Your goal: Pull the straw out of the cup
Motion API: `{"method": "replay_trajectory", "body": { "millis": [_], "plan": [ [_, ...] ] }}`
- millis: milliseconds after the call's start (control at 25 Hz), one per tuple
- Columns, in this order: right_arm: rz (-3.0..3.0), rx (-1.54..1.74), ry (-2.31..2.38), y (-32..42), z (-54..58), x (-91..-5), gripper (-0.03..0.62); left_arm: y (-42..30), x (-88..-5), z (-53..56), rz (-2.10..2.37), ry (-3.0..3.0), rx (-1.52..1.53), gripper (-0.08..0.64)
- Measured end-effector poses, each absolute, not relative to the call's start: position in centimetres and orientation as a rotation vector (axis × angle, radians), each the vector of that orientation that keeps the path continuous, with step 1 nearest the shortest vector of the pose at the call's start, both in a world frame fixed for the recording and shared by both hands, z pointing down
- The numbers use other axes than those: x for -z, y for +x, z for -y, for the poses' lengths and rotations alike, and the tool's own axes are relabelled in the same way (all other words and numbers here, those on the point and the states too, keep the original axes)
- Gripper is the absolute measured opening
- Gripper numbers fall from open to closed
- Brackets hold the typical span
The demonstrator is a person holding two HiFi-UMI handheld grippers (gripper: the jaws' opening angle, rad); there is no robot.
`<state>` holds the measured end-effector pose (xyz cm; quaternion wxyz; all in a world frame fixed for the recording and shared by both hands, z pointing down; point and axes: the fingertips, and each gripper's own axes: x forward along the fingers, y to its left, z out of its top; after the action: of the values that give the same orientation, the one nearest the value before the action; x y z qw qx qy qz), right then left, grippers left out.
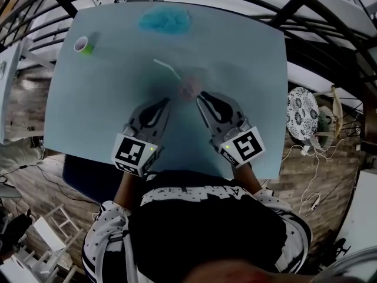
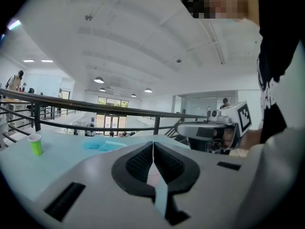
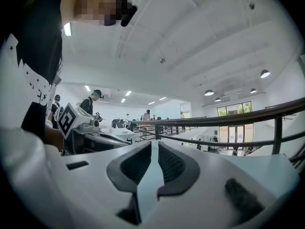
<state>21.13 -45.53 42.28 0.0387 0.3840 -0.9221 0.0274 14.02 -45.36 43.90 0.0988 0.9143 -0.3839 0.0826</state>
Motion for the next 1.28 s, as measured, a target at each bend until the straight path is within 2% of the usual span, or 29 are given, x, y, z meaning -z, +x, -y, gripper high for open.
{"method": "replay_trajectory", "body": {
  "millis": [1160, 1280],
  "plan": [
    [2.659, -0.018, 1.106, 16.5, 52.0, -46.2, 0.035, 9.3, -46.4, 49.9, 1.201, 2.652, -0.277, 0.015],
    [2.627, -0.035, 1.092, 16.4, 52.5, -47.1, 0.056, 9.3, -46.7, 50.1, 1.201, 2.649, -0.279, 0.014]
  ]
}}
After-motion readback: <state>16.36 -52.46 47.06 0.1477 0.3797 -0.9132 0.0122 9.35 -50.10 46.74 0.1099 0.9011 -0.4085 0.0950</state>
